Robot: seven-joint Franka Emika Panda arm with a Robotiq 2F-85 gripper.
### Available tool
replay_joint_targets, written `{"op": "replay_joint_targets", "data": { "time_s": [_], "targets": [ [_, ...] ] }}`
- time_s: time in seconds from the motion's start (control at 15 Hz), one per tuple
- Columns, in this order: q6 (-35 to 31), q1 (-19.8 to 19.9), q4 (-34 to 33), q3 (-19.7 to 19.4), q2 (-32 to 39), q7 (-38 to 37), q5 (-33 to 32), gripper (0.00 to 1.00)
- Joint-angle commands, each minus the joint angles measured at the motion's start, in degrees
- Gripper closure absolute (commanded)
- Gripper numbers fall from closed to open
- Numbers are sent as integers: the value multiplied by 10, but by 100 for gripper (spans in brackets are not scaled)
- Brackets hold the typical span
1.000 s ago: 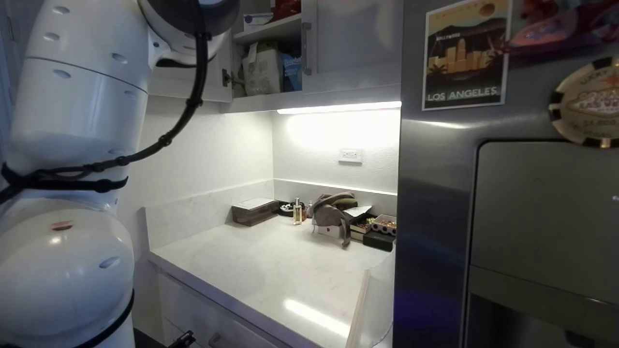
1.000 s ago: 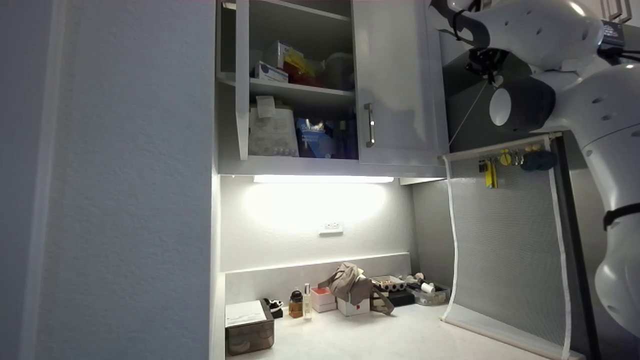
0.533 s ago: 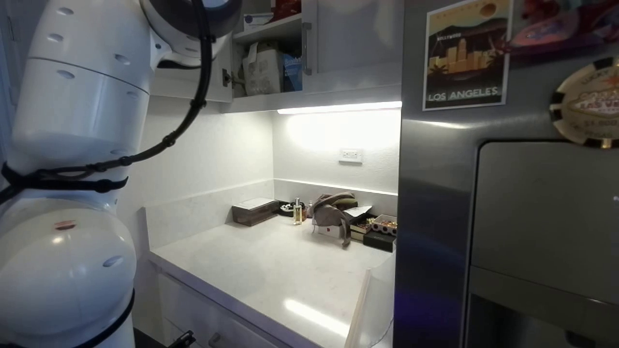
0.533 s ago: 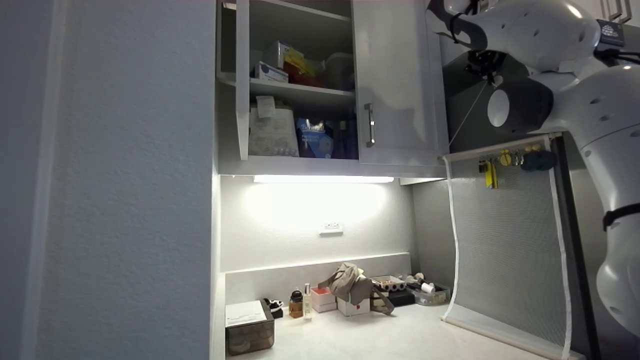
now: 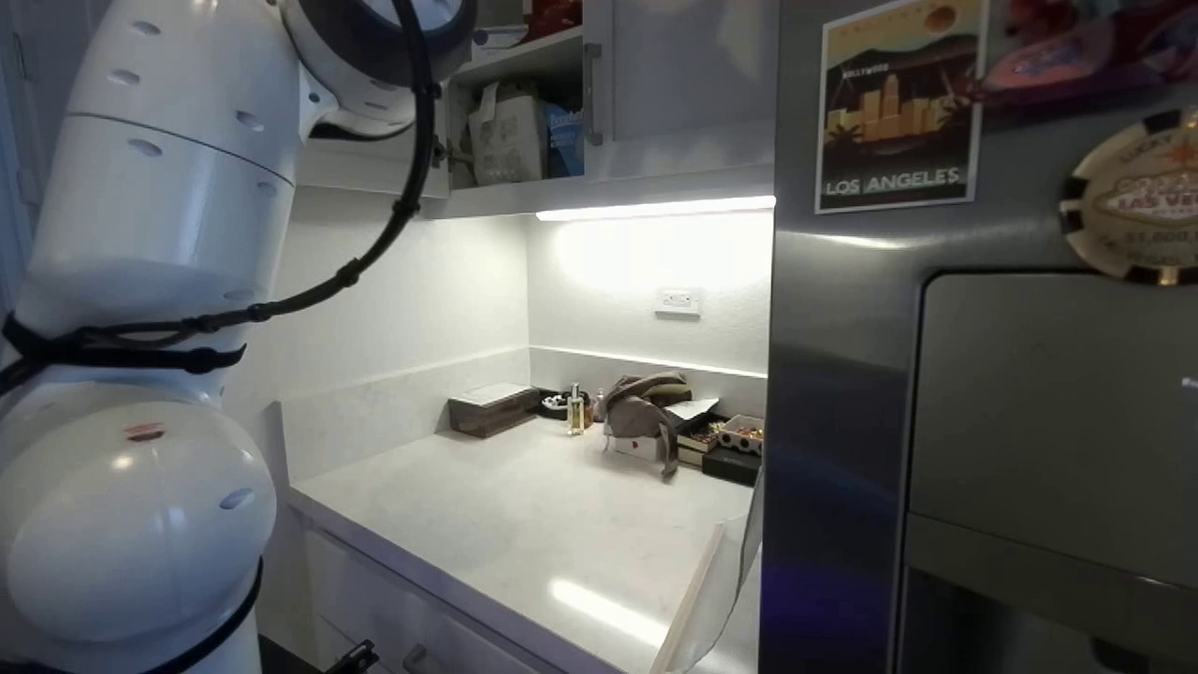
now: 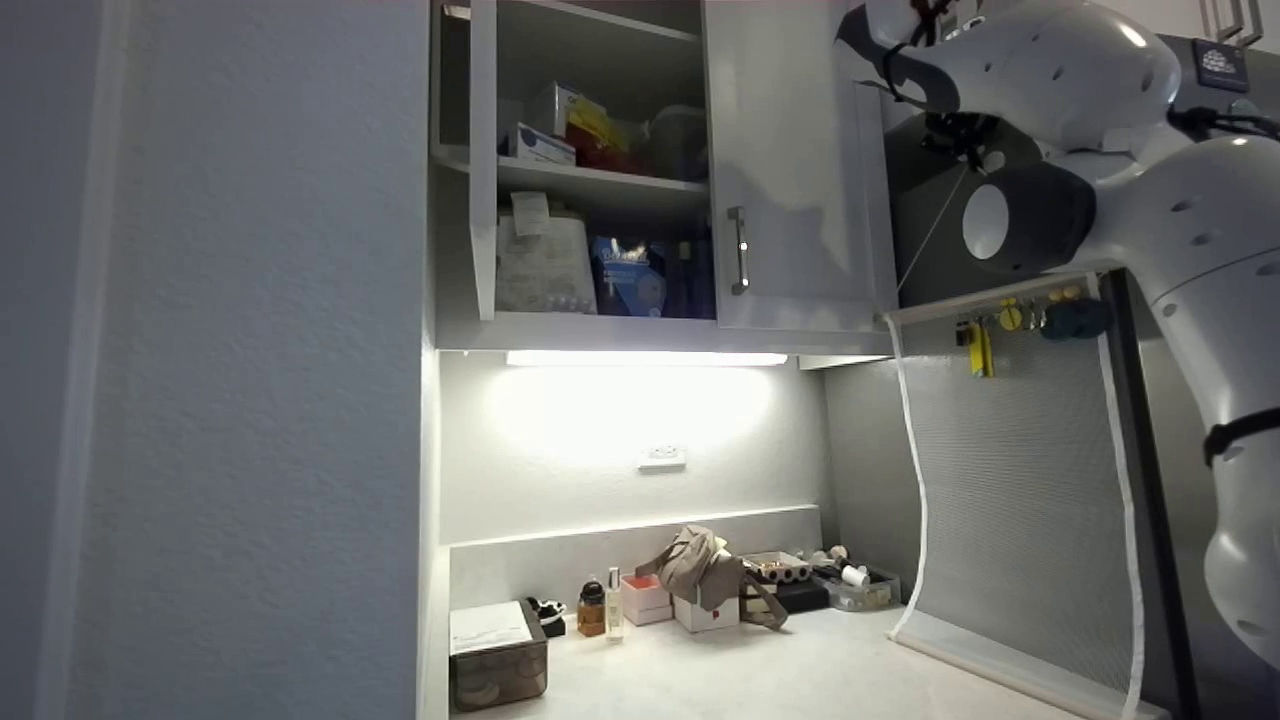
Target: Close the right cabinet door then hang the white net on the hanger on the side of the fridge
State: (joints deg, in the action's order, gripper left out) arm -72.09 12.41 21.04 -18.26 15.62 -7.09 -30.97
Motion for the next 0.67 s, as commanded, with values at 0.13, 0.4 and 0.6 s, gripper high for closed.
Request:
{"op": "replay_joint_targets", "data": {
  "time_s": [0.13, 0.4, 0.6],
  "targets": [
    [66, -82, 0, -23, 11, -35, -103, 100],
    [121, -125, 0, -19, 9, -61, -176, 100],
    [125, -136, -1, -18, 11, -106, -226, 100]
  ]
}}
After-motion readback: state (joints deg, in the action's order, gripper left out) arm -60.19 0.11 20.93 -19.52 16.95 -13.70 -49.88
